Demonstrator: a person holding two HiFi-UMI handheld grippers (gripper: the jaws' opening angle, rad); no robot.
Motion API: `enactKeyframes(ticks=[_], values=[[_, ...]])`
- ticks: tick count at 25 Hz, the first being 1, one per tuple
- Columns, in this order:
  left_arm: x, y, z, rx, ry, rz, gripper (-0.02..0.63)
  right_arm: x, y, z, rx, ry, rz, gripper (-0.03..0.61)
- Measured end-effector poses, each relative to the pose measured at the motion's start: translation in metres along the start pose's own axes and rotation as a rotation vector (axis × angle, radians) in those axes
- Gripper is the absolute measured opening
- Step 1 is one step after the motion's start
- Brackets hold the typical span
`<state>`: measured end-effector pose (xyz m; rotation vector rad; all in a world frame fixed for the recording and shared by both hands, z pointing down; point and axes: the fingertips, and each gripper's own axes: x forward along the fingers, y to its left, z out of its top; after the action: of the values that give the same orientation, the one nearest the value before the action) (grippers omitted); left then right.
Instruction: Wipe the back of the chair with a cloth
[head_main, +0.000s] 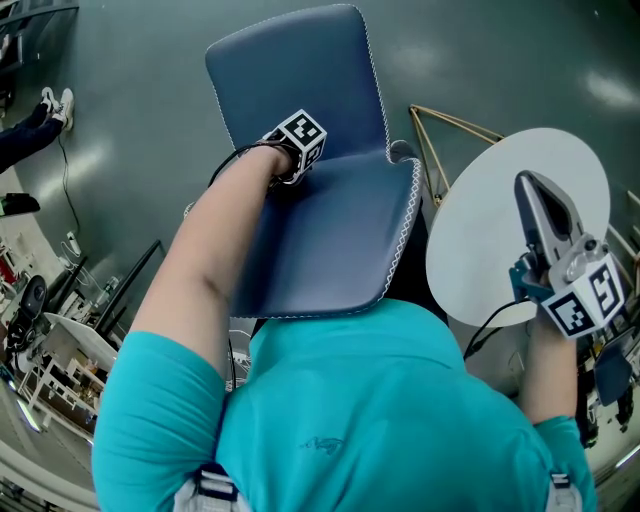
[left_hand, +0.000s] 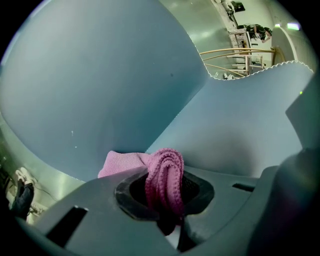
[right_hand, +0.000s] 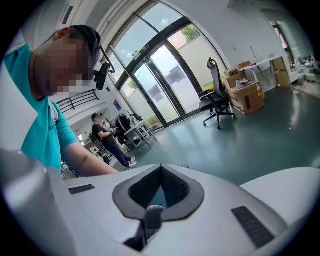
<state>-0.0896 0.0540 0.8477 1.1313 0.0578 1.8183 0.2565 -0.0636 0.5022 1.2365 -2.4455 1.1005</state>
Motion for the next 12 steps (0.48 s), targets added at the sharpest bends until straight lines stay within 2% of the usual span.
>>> enactKeyframes(ticks=[7,12], values=[[-0.005,-0.018,0.005,0.004,0.008,0.019,0.058,-0.028,-0.011,0.004,0.005,-0.017,-0.014,-0.009],[-0.011,-0.029,0.024,0.000,-0.047,-0.034,0.058,-0.028,-0.012,0.002,0.010,-0.017,-0.021,-0.009]])
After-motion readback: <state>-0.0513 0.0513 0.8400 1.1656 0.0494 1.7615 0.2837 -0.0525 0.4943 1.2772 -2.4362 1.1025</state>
